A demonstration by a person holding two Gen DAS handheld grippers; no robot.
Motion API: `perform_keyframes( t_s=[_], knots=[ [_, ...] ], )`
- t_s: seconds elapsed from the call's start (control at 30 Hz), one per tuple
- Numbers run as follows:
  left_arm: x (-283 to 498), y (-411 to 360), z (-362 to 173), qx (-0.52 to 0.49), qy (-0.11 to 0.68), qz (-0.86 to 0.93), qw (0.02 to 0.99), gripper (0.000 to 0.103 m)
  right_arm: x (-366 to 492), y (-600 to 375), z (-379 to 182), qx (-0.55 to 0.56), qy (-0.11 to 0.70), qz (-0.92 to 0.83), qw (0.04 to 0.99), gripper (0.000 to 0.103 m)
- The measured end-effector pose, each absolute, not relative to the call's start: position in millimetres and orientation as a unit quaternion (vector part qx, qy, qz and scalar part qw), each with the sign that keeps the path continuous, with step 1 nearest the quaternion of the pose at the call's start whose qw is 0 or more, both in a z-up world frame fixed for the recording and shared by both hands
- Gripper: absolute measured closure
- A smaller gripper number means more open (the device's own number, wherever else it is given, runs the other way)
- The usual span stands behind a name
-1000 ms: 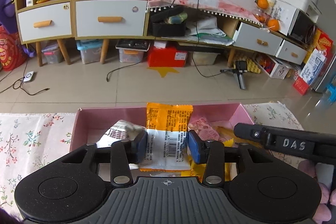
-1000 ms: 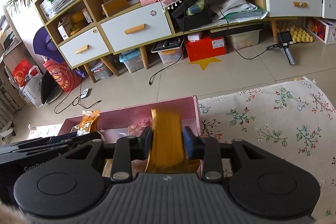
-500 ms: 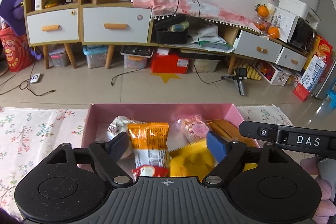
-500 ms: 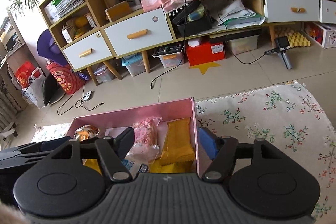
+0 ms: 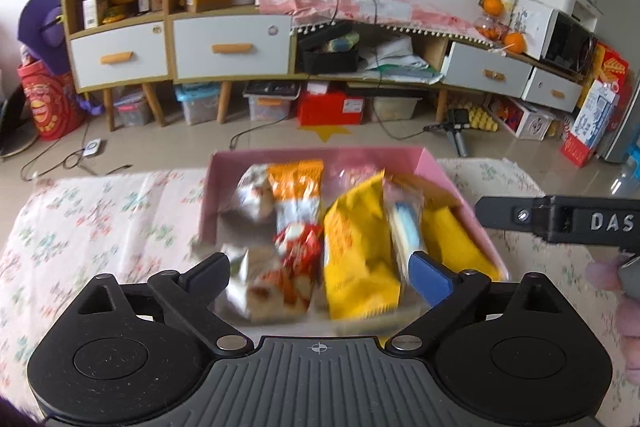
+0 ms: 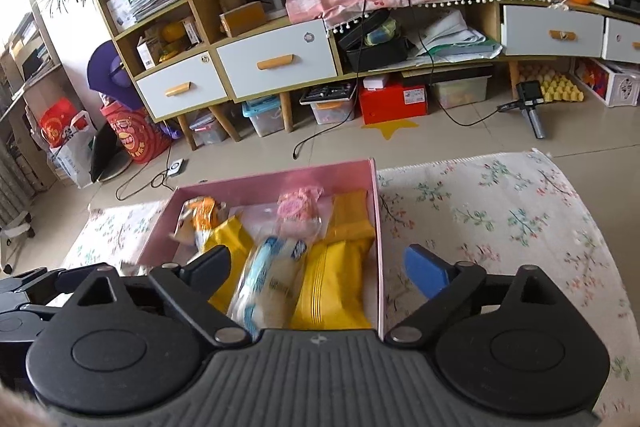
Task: Organize snacks
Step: 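Open the left tool over the box while the right tool releases the gold bar inside, then move both open tools back from the box to the remaining snacks on the cloth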
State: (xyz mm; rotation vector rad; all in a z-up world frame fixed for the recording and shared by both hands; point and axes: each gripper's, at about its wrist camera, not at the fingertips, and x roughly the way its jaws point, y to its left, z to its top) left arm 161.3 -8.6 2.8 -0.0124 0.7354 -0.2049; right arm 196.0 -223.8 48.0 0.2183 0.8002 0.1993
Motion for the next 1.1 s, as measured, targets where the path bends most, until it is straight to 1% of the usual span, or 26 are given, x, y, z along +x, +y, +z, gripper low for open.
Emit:
perform_keyframes(
  t_s=[0.23,0.3,0.43,0.73,0.93,1.0,1.1],
  knots=[
    [123.2,-6.3,0.7,0.028,0.374,-0.078,0.924,0.005,171.9,-222.2,52.5,0.096,0.396,0.095,0.908,0.006],
    [111.1,-4.5,-0.8,0.032,0.375,-0.077,0.923,0.004,163.7,-220.1,53.5,0.094,0.396,0.096,0.908,0.004],
    [94.1,2.4,-7.0,0.035,0.379,-0.074,0.922,0.003,151.1,-214.2,53.3,0.091,0.401,0.1,0.906,0.003],
    [77.7,20.5,-32.0,0.062,0.374,-0.103,0.92,0.003,134.0,-202.3,32.0,0.071,0.412,0.116,0.901,0.001],
    [83.1,27.4,-43.6,0.056,0.359,-0.143,0.92,0.005,134.9,-198.7,13.7,0.071,0.421,0.13,0.895,0.002],
    [87.0,28.3,-46.8,0.051,0.354,-0.161,0.92,0.005,135.2,-196.4,7.2,0.07,0.424,0.137,0.893,0.005],
    [93.5,26.6,-50.5,0.044,0.345,-0.189,0.918,0.008,140.4,-194.2,-1.8,0.066,0.426,0.148,0.89,0.009]
  ],
)
